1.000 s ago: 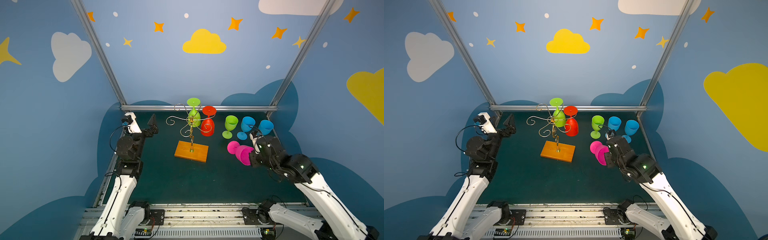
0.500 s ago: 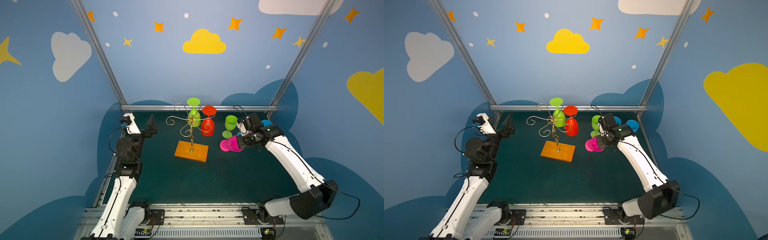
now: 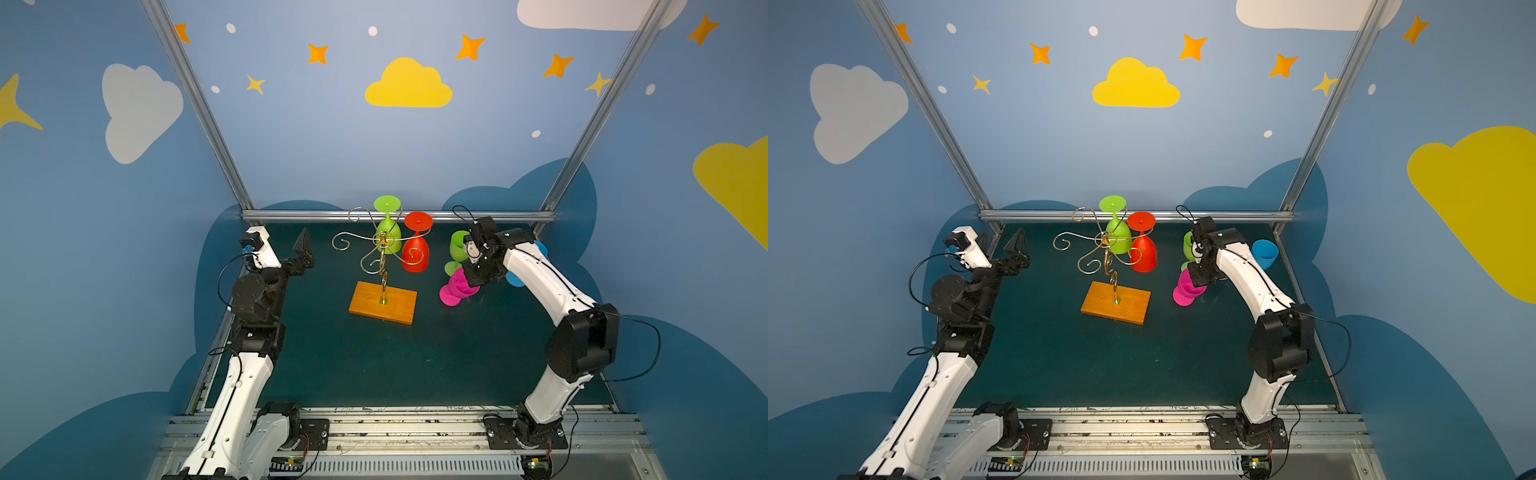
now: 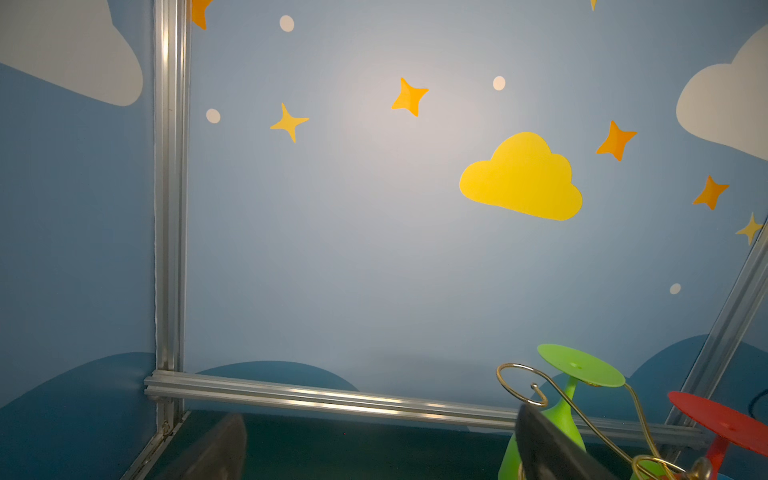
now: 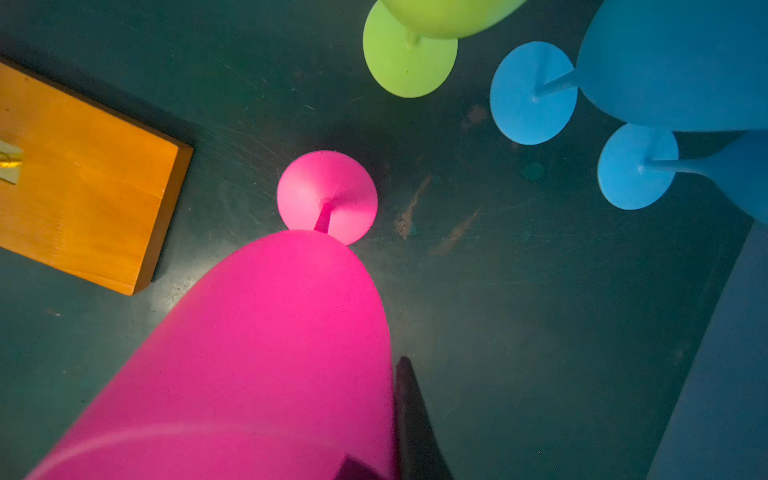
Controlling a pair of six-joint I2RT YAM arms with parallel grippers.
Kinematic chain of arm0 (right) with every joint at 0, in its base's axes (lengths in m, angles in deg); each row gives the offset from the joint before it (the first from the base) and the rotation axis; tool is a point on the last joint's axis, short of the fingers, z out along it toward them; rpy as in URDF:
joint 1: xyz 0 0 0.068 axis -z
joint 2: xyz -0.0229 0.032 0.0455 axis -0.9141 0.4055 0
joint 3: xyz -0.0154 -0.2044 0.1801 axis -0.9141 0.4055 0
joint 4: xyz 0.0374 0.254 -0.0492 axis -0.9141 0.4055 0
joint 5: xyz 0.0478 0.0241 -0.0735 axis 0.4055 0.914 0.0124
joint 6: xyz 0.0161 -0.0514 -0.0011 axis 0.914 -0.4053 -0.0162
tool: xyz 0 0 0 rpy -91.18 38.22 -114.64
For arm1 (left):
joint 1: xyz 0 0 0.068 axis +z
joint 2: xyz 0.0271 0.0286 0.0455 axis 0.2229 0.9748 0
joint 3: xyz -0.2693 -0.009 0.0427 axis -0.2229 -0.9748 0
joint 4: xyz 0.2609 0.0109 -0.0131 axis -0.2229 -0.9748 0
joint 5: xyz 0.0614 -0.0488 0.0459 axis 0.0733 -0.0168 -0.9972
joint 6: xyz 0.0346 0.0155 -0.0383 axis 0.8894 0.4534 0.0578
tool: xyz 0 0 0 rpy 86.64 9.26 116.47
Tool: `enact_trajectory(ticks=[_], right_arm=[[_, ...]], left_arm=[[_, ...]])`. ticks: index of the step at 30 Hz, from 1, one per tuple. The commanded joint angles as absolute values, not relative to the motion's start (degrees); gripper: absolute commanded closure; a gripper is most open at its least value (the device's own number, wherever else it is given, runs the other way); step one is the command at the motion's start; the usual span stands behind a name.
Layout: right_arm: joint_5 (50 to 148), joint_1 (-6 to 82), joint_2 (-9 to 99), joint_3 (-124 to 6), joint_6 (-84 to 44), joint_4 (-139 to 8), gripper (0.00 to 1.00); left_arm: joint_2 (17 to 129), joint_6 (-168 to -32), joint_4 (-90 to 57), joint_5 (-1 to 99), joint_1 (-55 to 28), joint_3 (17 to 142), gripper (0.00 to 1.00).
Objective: Take the wine glass off the wine glass rack
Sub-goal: 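Lower the pink glass upright onto the table and open the right gripper, then lift the right gripper and reach it to the red glass on the rack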
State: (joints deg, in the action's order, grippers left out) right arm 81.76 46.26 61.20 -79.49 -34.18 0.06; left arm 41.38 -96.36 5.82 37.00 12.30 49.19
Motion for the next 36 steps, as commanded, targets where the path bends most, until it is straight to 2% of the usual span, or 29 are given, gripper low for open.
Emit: enact_trajectory(ticks=[1,6,18,28,32,35,36], right_arm=[[82.1,46.9,66.4,-85.4,-30.7,8.4,1.00],[84.3,46.9,67.1,-84.9,-30.5,5.9,1.00],[89.0,48.4,61.4,-85.0,-29.5,3.3,0.70],[93.9,51.5,50.0,-82.6,-28.1,-0.4,0.61],[107.0,53.3,41.6,-78.3,-26.9,-7.0,0.60],[116.7,53.4,31.9,-66.9,-21.4,-25.3,0.57],[119.0,53.5,28.5,-62.5,-17.9,-32.8,0.53]], left_arm=[[40.7,-96.0,6.4,36.7,12.5,48.9,0.01],[40.6,-95.6,6.2,36.6,12.6,48.9,0.01],[40.3,-95.8,6.2,36.3,12.7,48.9,0.01],[40.2,-95.8,6.0,36.3,12.7,48.9,0.01],[40.1,-95.9,6.1,36.3,12.7,48.8,0.01],[40.1,-96.1,6.1,36.3,12.8,48.8,0.01],[40.1,-96.1,6.0,36.3,12.8,48.8,0.01]])
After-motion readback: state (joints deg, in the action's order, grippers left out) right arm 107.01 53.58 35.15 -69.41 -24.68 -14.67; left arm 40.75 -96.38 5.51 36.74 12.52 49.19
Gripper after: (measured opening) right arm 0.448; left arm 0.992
